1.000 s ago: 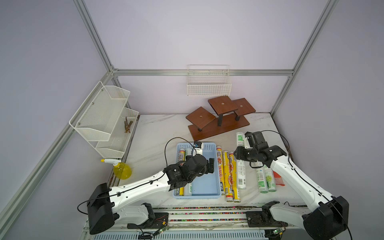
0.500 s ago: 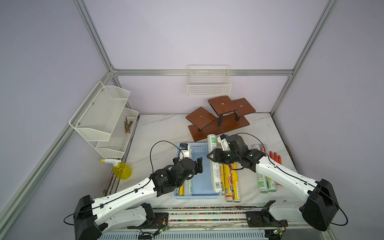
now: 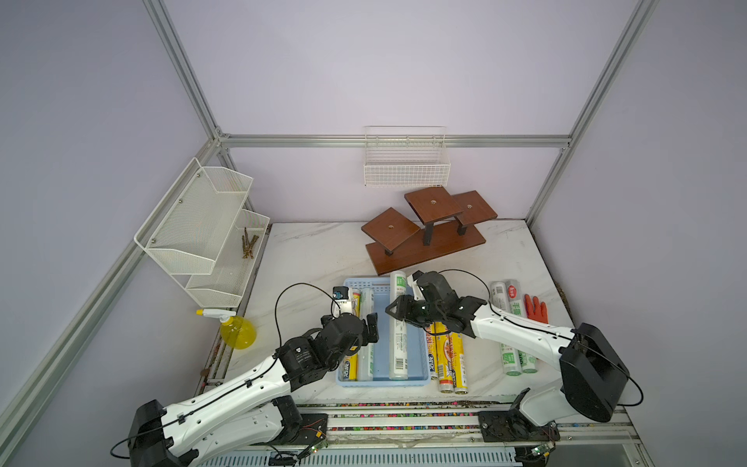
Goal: Put the plastic wrap into the basket
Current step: Place the plastic wrap in the basket.
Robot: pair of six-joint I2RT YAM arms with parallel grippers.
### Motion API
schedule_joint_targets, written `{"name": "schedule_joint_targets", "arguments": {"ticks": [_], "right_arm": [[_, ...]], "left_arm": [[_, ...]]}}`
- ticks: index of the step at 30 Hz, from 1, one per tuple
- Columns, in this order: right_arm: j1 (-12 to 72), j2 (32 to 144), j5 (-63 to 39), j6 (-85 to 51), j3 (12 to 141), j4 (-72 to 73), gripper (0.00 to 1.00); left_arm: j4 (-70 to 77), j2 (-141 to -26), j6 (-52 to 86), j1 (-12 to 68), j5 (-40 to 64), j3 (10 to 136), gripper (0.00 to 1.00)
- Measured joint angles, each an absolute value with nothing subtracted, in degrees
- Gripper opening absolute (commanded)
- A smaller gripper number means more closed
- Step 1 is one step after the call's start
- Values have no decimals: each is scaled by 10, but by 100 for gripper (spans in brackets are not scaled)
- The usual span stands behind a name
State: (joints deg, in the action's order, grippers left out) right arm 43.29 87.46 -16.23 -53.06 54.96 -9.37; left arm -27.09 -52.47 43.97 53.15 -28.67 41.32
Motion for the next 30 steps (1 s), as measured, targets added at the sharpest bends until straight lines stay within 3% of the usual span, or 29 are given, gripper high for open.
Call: {"name": "schedule_joint_targets", "arguments": {"ticks": [13,30], "right_arm": [[444,971,-197,-558,588,-45,35],[445,1020,-166,-533,616,-70,37]], "left_arm": [[-295,-507,439,465,-186,407,100],[-271,-492,439,459,-136,383,100]]}}
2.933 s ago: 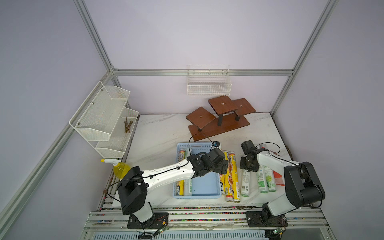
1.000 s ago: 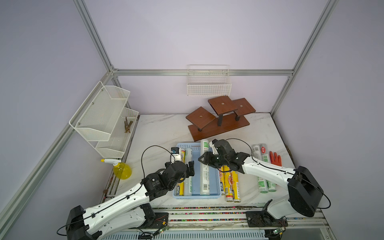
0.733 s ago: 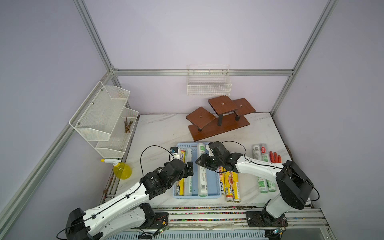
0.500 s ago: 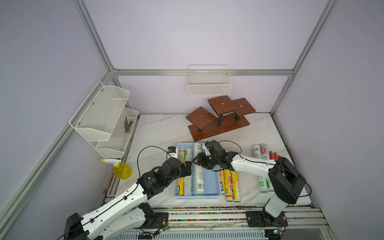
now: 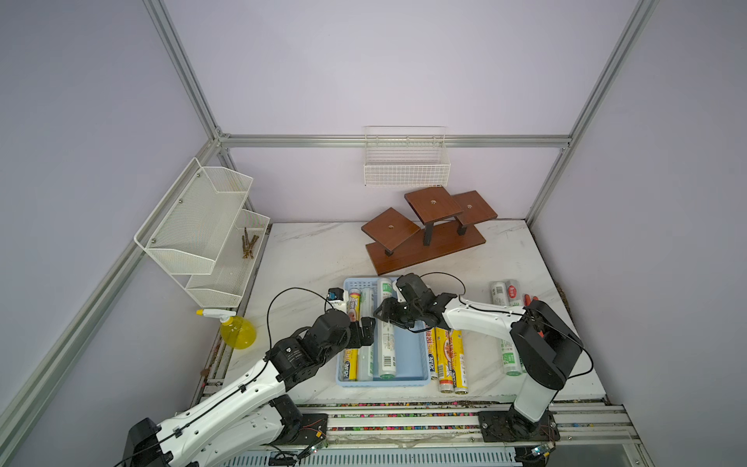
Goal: Put the plastic wrap into the basket
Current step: Place the plastic wrap in the basket.
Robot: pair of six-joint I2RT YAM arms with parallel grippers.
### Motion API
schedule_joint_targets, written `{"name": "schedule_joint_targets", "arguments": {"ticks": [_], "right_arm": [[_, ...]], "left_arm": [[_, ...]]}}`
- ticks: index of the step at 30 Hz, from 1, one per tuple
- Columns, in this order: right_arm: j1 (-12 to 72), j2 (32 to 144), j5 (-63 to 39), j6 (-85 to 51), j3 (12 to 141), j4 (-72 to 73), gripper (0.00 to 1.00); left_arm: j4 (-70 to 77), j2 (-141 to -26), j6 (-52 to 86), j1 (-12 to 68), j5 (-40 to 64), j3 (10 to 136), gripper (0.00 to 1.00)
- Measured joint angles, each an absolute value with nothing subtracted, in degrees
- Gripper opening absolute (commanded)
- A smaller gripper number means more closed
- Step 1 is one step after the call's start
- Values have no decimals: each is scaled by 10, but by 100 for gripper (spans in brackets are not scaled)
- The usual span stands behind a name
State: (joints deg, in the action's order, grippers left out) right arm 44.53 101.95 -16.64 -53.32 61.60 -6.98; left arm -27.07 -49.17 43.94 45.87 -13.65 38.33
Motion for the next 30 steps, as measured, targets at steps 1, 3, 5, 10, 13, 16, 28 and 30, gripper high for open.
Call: {"name": "schedule_joint_targets", "arguments": {"ticks": [1,3,5,10,13,16,28,30], "right_arm": [[445,1024,-168,-533,616,-69,37],[445,1032,-173,-533,616,-69,37],[445,1040,-175,-534,616,-68,38],[445,1048,-175,-539,616,-63,43],[445,1050,-175,-543,616,-55,46],[445,1053,-175,-547,616,-51,47],[445,1068,-172,-553,609,-45,55],[445,1068,-172,-553,608,-46,59]], "left_arm": [[-270,-493,439,459,-136,383,100],[-270,-496,439,458,-134,383,100],[-270,-500,439,458,-134,383,100],[-271,-505,439,458,-131,383,100],[-271,-507,439,458,-129,383,100],[-271,-507,439,458,-128,383,100],[-280,-527,439,458,-127,394,100],[-280,-530,439,458,-127,396,100]]}}
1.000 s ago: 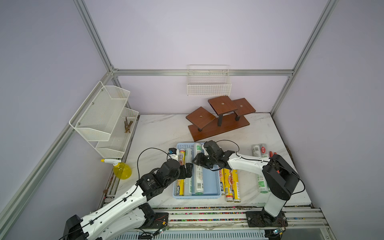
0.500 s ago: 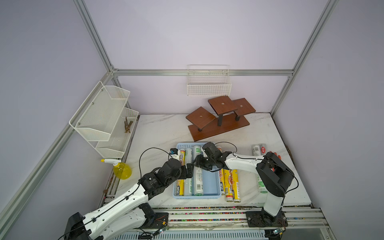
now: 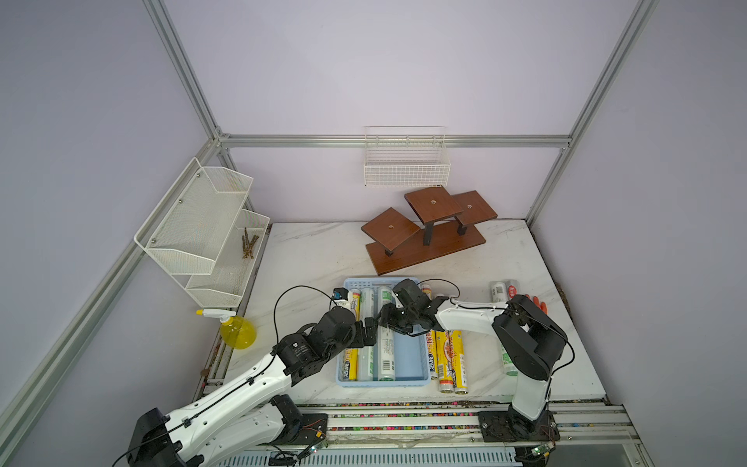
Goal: Put the plastic wrap into the basket
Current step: Place the plastic wrap in the basket.
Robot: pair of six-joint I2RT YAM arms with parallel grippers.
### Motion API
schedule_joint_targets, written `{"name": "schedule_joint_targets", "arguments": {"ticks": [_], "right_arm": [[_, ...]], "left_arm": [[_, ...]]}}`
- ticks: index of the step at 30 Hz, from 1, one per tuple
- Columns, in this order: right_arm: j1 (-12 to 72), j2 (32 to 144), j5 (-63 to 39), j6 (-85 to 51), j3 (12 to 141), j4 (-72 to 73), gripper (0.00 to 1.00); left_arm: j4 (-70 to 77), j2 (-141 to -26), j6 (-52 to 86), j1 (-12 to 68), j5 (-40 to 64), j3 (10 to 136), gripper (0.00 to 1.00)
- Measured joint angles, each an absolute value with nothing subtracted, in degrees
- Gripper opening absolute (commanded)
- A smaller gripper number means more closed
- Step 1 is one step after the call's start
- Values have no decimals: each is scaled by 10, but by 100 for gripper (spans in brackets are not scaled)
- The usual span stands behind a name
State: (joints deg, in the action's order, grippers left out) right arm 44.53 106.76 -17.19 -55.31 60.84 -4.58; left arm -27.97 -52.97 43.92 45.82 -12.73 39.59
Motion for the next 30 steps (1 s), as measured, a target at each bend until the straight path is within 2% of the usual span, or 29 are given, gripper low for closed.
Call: {"name": "schedule_joint_targets", "arguments": {"ticks": [20,26,30], "right_arm": [[442,1015,-168,-557,588,-40,63],[435,949,-151,-544,568,-55,63],[423,841,-81,-499,560,-119,64]], "left_arm": [[-281,-535,439,458,-112,400,100],[-245,-535,437,458,-85,402,100],[-207,-562,432,458,-65,425,100]]}}
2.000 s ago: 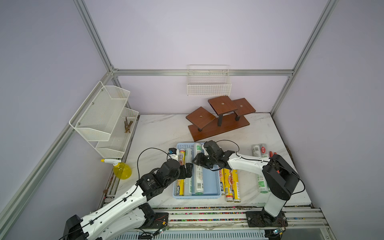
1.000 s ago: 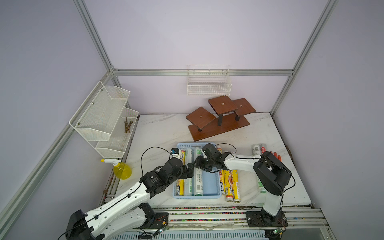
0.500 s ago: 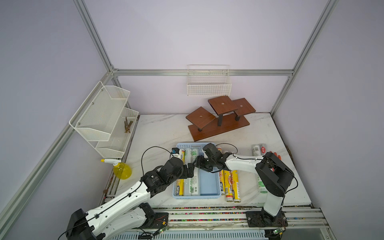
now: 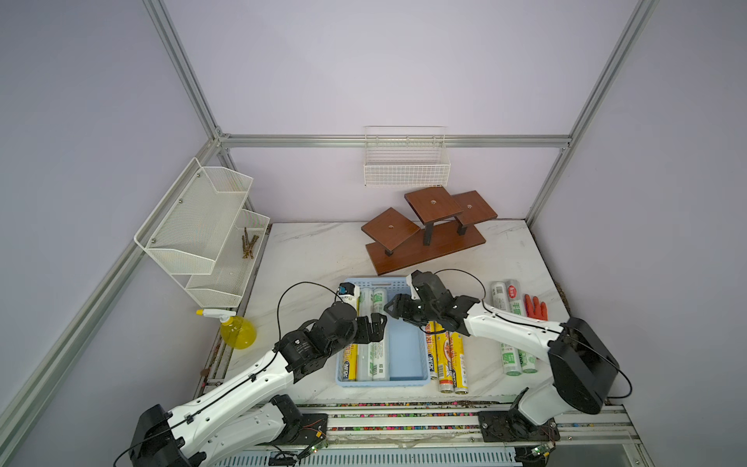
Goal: Put the plastic wrap into the basket
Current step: Place the plastic wrap in the basket, then pick up the plastic wrap from the center of the board.
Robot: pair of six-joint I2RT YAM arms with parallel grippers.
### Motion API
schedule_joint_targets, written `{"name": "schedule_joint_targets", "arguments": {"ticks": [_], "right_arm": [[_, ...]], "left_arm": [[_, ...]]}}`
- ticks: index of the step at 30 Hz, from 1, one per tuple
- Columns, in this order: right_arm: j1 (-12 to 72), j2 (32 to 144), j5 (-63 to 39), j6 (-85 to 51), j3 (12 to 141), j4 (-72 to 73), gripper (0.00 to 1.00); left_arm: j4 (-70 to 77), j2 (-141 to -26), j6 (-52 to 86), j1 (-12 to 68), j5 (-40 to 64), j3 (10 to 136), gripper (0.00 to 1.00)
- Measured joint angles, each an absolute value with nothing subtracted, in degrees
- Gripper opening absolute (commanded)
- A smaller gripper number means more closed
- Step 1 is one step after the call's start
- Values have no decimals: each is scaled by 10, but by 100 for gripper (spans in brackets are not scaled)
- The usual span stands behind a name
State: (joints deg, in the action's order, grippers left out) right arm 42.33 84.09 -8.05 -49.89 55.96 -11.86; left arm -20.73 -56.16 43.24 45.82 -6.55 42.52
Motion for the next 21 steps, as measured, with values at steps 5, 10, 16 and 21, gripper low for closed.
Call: {"name": "schedule_joint_targets", "arguments": {"ticks": [5,10,16,21], "right_arm": [[400,713,78,-424,563,-209,63],[234,639,134,-359,519,-261,62],[49,635,105,-322,431,-305,61],[11,686,104,-320,426,-341,62]], "left_arm": [[-172,-648,421,472,-39,487,100],[-158,-757,399,518,-28,572,100],[-192,-928,367,575,-28,735,100],[-228,-1032,348,619,-32,844,100]]}}
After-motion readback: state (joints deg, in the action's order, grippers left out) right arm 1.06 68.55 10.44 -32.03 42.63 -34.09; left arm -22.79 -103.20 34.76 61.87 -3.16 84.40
